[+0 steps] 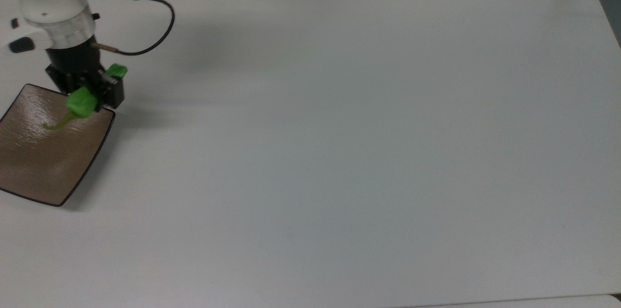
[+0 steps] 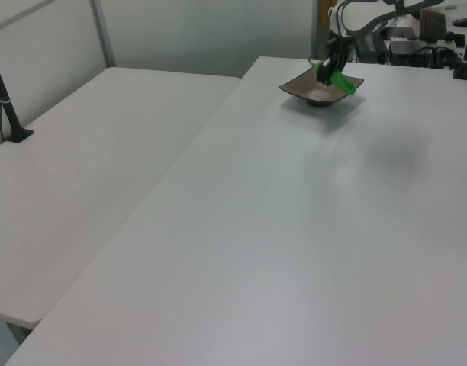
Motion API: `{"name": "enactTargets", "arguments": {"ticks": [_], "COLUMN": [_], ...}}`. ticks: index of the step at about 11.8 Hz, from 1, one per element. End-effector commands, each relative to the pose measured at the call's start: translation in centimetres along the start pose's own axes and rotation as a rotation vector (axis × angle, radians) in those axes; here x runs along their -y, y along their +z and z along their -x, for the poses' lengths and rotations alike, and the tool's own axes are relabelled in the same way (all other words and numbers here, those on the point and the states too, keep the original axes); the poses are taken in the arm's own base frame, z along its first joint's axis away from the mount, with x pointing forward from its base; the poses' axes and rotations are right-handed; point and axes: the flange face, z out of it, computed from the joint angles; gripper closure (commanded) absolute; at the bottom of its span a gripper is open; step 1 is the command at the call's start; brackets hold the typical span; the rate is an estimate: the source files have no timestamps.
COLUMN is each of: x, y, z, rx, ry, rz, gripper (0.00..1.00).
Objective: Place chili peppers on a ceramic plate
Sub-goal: 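Carry the held chili pepper over the brown square plate and lower it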
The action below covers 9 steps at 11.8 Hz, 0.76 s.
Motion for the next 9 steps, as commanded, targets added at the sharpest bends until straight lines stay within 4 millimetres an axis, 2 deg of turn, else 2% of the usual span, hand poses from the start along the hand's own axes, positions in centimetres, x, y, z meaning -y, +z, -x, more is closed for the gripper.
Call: {"name": "enactTargets", "arguments": {"ticks": [1,2,3,4,5,6,9], "x": [-3.6,-4.9,-6.0,-6.3,-6.3,-6.3,-6.4], "y": [0.2,-0.1,0.6,0.6,1.2,1.2,1.1], "z": [-2.5,-2.7,-2.6,-2.8,-2.7,-2.7,-2.8], "rx": [-0.178,-0.217,-0.228,-0.24,-0.235,-0.235,-0.23], "ry": [0.189,0.255,0.298,0.328,0.336,0.309,0.285], "rz": [-0.032,-0.054,-0.071,-0.092,-0.098,-0.089,-0.095], "gripper": [0.85,0.84,0.82,0.64,0.12,0.0,0.0]}}
